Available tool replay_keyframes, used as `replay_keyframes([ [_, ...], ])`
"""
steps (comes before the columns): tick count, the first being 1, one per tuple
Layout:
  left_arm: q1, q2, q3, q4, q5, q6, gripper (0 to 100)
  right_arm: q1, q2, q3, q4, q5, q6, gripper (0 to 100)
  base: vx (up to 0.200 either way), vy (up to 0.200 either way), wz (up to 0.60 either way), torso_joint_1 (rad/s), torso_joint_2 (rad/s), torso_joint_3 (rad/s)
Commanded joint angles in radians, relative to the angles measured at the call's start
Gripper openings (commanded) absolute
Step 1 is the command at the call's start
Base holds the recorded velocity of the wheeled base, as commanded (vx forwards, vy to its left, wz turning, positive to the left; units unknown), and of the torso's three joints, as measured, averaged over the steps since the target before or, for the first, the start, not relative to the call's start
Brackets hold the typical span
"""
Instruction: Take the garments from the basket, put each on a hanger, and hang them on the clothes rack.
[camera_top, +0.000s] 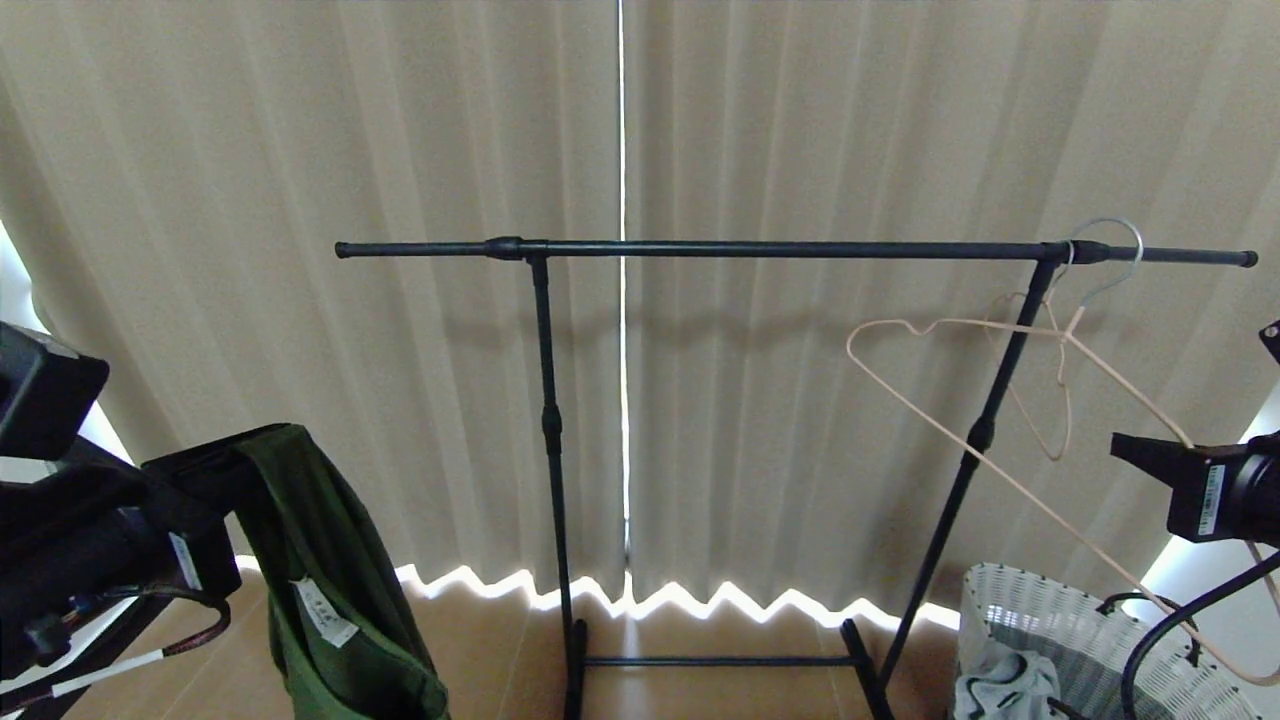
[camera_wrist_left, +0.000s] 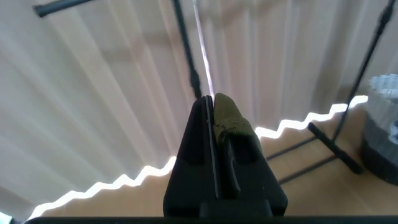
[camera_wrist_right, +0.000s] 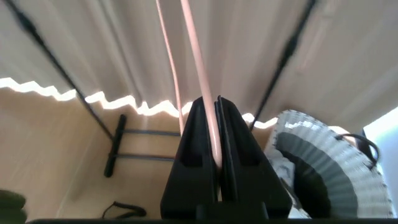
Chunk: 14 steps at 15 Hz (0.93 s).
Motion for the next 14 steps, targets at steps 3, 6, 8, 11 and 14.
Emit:
replay_keyframes([
  [3,-0.001,0.145,-0.111,0.007,0.048,0.028,0,0.113,0.035,-0.002,-0.001,0.001,0.004,0,0.000,0.000,0.00,0.000,0.00,0.000],
  [6,-0.008,0.242,-0.201,0.007,0.057,0.027,0,0.217,0.070,0.004,-0.078,0.001,0.006,0,0.000,0.000,0.00,0.000,0.00,0.000],
  [8,-0.047,0.308,-0.284,0.016,0.115,0.027,0,0.286,0.113,0.003,-0.130,0.001,0.009,0,0.000,0.000,0.00,0.000,0.00,0.000],
  [11,-0.151,0.411,-0.408,0.030,0.263,-0.039,0,0.412,0.185,-0.009,-0.225,0.001,0.107,0,0.000,0.000,0.00,0.000,0.00,0.000],
  [14,-0.174,0.529,-0.559,0.041,0.384,-0.065,0,0.553,0.224,-0.003,-0.328,0.001,0.153,0,0.000,0.000,0.00,0.000,0.00,0.000],
])
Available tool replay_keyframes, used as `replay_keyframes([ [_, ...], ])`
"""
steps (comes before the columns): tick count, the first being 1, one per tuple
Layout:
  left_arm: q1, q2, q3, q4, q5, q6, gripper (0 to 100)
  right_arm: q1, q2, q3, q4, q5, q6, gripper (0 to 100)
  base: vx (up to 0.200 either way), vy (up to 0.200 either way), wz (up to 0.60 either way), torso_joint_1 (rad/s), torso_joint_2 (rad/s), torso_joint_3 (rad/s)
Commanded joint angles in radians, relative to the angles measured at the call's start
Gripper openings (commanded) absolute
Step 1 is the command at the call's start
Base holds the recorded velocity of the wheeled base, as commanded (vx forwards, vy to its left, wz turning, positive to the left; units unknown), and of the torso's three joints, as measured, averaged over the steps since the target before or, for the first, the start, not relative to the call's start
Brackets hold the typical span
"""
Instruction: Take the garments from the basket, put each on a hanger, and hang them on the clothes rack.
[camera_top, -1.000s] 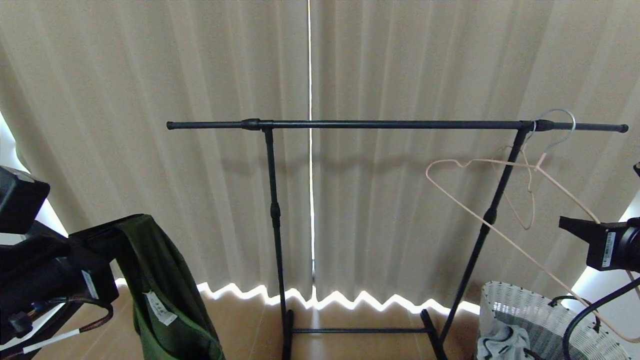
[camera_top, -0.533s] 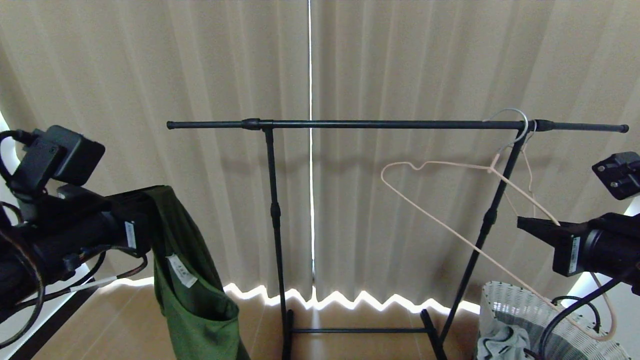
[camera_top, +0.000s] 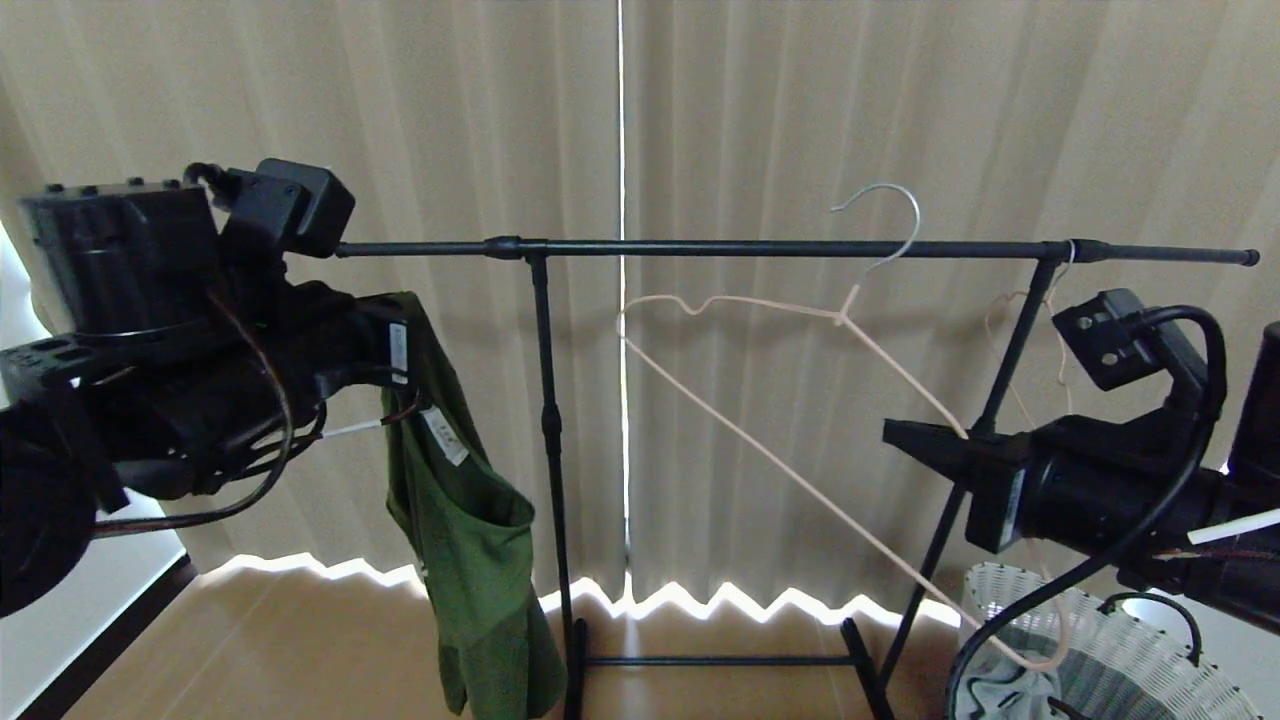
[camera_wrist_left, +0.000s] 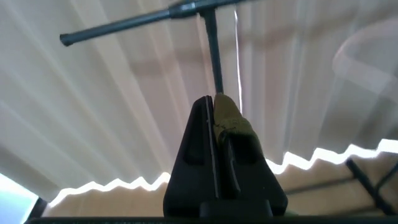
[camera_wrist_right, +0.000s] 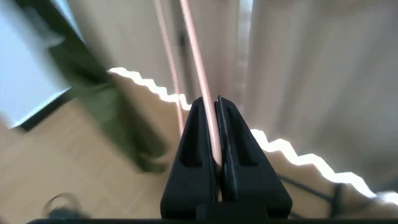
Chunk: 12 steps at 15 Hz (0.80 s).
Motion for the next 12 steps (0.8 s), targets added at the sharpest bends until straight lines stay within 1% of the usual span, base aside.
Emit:
replay_keyframes([
  [1,-0.017,0.121,-0.111,0.001,0.027,-0.025,0,0.087,0.049,0.007,-0.027,0.002,0.013,0,0.000,0.000,0.00,0.000,0.00,0.000],
  [2,-0.017,0.144,-0.149,0.001,0.038,-0.037,0,0.106,0.049,0.007,-0.031,0.002,0.019,0,0.000,0.000,0.00,0.000,0.00,0.000],
  [3,-0.018,0.162,-0.176,0.001,0.053,-0.045,0,0.126,0.049,0.008,-0.046,0.002,0.045,0,0.000,0.000,0.00,0.000,0.00,0.000],
  [4,-0.017,0.180,-0.192,0.001,0.061,-0.049,0,0.143,0.046,0.010,-0.063,0.000,0.074,0,0.000,0.000,0.00,0.000,0.00,0.000],
  [5,-0.018,0.194,-0.202,0.001,0.061,-0.052,0,0.153,0.046,0.008,-0.071,0.000,0.085,0,0.000,0.000,0.00,0.000,0.00,0.000],
  [8,-0.030,0.208,-0.208,0.001,0.061,-0.063,0,0.160,0.045,0.008,-0.076,0.002,0.085,0,0.000,0.000,0.00,0.000,0.00,0.000],
  [10,-0.030,0.228,-0.229,0.001,0.062,-0.068,0,0.198,0.028,0.013,-0.074,0.002,0.086,0,0.000,0.000,0.00,0.000,0.00,0.000],
  [12,-0.033,0.248,-0.245,-0.001,0.094,-0.068,0,0.222,0.023,0.014,-0.074,0.000,0.085,0,0.000,0.000,0.00,0.000,0.00,0.000],
])
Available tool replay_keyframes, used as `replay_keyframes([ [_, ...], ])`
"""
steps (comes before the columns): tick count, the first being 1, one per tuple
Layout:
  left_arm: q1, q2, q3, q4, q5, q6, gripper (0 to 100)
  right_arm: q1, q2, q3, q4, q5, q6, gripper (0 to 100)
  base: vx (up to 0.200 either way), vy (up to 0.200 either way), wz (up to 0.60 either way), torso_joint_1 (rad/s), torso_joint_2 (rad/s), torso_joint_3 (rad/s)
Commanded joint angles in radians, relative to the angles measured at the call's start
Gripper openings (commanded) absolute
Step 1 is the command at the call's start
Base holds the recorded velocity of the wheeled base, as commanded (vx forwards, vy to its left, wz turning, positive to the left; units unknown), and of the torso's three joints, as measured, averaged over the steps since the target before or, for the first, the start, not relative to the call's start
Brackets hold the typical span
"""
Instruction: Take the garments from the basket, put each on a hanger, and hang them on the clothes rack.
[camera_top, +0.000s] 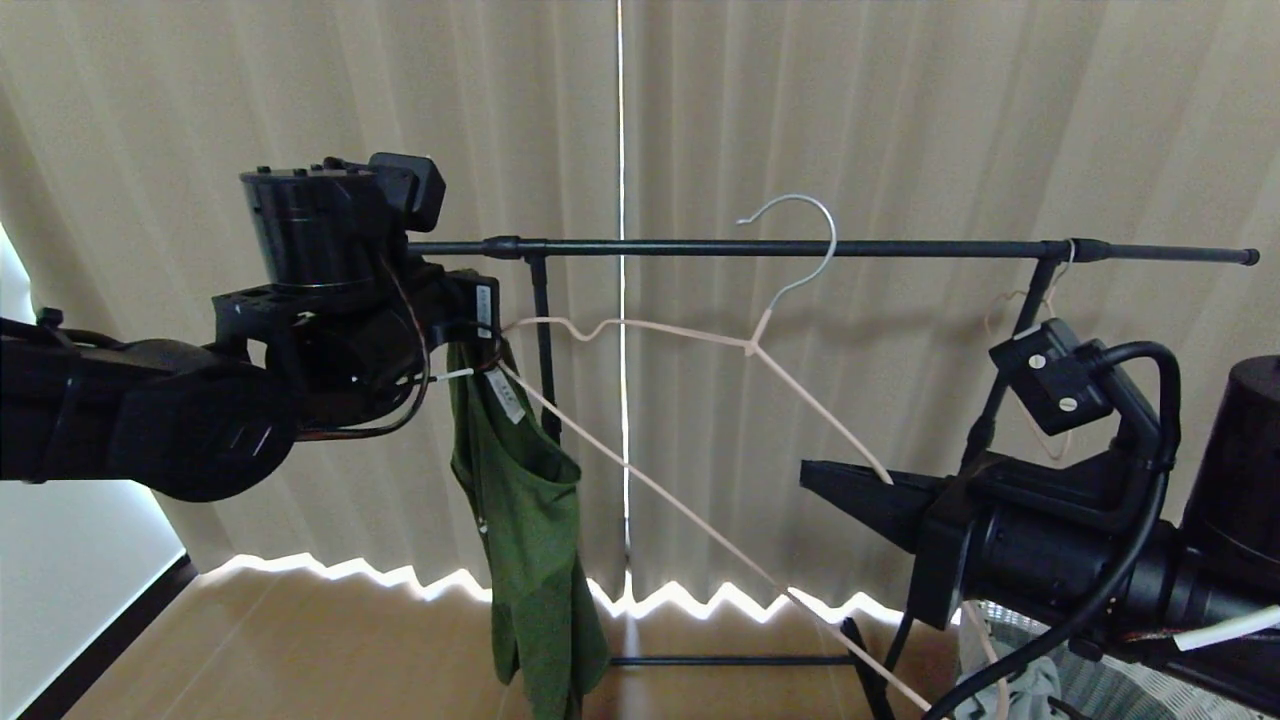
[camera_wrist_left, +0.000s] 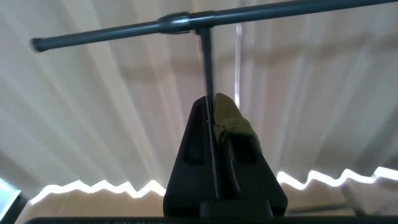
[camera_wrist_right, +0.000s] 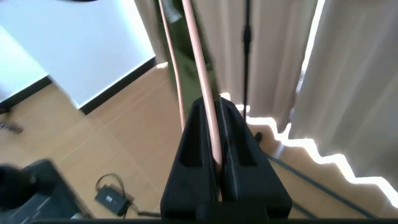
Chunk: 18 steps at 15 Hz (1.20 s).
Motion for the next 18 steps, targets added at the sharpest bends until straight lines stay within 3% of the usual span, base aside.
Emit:
replay_keyframes([
  [1,-0.005,0.020,-0.008,-0.002,0.009,0.000,0,0.017,-0.009,0.001,0.000,-0.001,0.000,0,0.000,0.000,0.00,0.000,0.00,0.000],
  [10,-0.023,-0.003,0.003,0.000,0.025,0.000,0,0.006,0.078,-0.064,-0.002,-0.004,-0.003,0,0.000,0.000,0.00,0.000,0.00,0.000],
  [18,-0.062,-0.047,0.047,-0.003,0.045,0.004,0,-0.019,0.247,-0.219,-0.002,-0.005,-0.005,0,0.000,0.000,0.00,0.000,0.00,0.000],
])
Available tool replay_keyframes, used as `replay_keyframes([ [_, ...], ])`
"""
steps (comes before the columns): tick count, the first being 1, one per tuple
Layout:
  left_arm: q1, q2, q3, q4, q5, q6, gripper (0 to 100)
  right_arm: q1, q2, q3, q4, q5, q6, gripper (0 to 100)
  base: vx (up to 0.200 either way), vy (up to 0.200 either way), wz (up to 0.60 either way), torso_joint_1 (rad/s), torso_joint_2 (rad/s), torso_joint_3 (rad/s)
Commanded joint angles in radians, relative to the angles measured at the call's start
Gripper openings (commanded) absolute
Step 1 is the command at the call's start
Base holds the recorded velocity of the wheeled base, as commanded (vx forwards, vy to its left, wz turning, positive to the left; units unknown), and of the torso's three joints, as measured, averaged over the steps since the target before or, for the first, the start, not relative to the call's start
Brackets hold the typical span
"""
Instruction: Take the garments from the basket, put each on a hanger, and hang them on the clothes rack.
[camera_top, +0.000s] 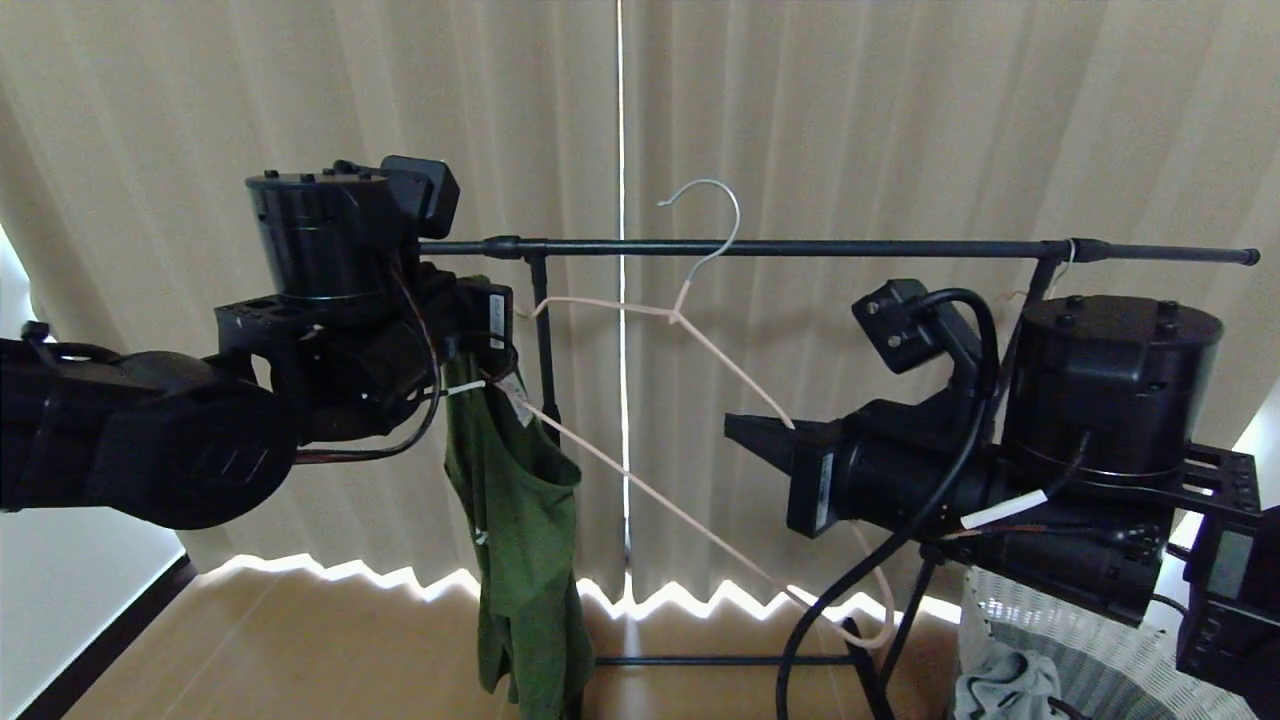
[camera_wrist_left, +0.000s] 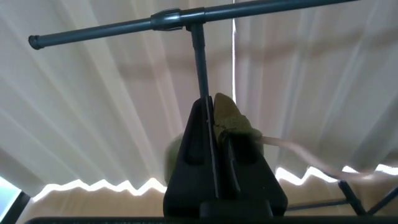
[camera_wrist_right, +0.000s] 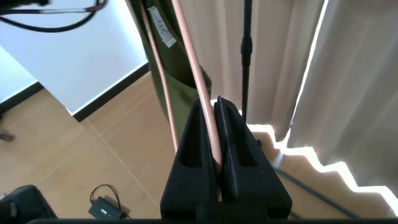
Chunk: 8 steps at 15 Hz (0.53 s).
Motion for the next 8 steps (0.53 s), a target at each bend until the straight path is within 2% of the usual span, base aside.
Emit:
replay_keyframes([
  [1,-0.019,-0.039,0.032,0.000,-0.012,0.007,0,0.000,0.057,-0.031,0.001,0.001,0.000,0,0.000,0.000,0.00,0.000,0.00,0.000],
  [5,-0.067,-0.089,0.064,-0.002,-0.032,0.010,0,0.000,0.093,-0.054,0.001,0.000,-0.002,0,0.000,0.000,0.00,0.000,0.00,0.000],
  [7,-0.090,-0.125,0.090,-0.002,-0.138,0.007,0,0.000,0.097,-0.054,-0.001,-0.002,-0.002,0,0.000,0.000,0.00,0.000,0.00,0.000],
  [8,-0.096,-0.130,0.091,-0.002,-0.155,0.007,0,0.000,0.097,-0.054,-0.001,-0.002,-0.002,0,0.000,0.000,0.00,0.000,0.00,0.000],
])
